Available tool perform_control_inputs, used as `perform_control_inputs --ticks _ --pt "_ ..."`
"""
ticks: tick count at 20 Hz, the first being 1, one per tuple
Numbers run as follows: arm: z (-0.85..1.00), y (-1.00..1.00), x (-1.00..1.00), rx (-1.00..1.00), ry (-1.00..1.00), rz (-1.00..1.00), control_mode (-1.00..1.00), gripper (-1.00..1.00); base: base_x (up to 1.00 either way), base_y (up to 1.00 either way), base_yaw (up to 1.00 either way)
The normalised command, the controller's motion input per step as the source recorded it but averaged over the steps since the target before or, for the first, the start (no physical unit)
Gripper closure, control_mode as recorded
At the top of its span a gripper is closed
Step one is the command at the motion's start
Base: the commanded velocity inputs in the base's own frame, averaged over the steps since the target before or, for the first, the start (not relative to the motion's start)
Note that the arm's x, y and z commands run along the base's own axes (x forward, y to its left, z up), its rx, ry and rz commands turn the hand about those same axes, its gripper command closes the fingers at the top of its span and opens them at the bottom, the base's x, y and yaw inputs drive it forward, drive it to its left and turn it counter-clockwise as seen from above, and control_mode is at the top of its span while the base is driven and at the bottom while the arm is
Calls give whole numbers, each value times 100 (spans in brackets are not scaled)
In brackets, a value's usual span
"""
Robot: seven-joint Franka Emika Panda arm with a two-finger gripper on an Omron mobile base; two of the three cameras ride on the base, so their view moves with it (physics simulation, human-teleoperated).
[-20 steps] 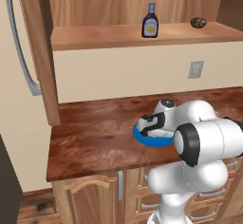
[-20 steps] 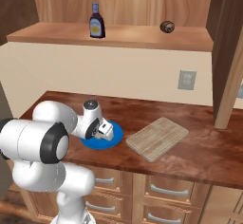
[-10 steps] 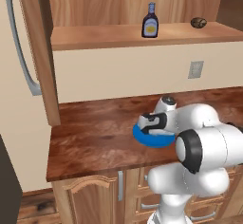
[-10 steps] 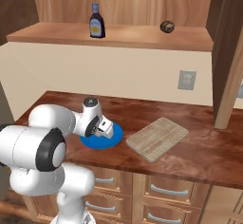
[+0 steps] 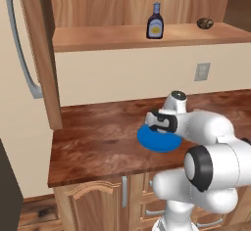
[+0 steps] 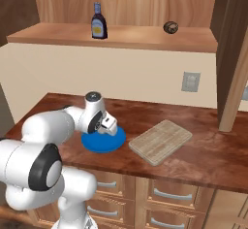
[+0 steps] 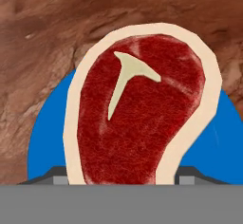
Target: Pick the steak from the plate and place it on the cutting board. Then pick the condiment bottle from the cabinet and place it next to the cutting board.
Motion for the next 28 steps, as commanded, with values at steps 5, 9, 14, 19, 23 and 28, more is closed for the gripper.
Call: perform_control_inputs --ticks 5,9,14,19,23,28 --pt "15 -19 0 0 0 -2 -100 100 0 0 0" --pt "11 -29 0 0 0 -4 -100 100 0 0 0" --pt "5 -40 0 -2 0 -6 -100 100 0 0 0" --pt "3 -48 0 -3 0 -8 -100 100 0 0 0" --pt "1 -51 0 -3 0 -9 -100 100 0 0 0" --pt "3 -52 0 -1 0 -8 -100 100 0 0 0"
